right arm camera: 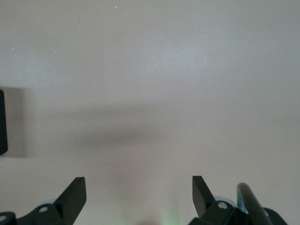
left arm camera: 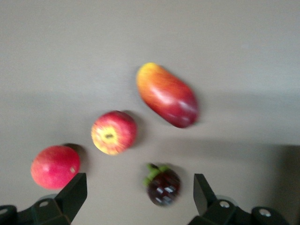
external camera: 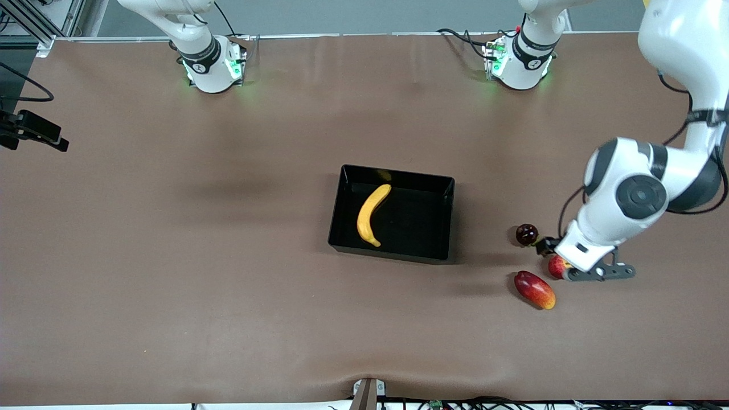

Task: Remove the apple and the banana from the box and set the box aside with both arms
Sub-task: 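Place the apple beside the mango and open the left gripper, then reach into the tray and grasp the yellow banana with the left gripper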

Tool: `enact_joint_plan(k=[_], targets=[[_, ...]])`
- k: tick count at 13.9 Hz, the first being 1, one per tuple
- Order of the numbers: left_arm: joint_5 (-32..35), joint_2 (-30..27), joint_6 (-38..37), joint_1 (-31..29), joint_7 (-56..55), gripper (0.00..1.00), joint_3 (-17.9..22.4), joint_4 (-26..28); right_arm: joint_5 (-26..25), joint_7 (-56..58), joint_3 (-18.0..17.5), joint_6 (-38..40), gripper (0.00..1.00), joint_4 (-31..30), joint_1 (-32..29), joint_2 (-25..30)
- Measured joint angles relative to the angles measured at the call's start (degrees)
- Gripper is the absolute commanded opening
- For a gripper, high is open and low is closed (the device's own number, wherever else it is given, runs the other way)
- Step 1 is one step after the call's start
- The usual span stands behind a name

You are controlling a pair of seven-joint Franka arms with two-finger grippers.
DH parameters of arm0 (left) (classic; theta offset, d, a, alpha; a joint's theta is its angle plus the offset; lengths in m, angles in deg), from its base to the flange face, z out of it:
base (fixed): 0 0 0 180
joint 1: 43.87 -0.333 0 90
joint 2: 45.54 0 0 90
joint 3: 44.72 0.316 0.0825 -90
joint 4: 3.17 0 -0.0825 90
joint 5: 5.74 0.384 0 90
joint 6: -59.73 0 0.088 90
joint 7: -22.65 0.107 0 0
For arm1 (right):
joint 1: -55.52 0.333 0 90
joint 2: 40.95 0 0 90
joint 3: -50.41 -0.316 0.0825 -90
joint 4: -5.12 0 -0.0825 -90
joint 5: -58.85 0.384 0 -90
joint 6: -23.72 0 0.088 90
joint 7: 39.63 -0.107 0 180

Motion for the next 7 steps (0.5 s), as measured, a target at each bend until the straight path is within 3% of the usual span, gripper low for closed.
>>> enact_joint_plan(k=[4,7], targets=[[0.0,-1.3,-3.6,1.5,-4.9,1.00,-11.2,0.1,0.0,0.0,0.0,0.0,1.00,0.0,0.0,0.0],[0.0,-0.3,-3.5,7.0,-5.7,1.00,-12.5,-0.1,0.0,0.0,0.0,0.0,1.00,0.0,0.0,0.0]])
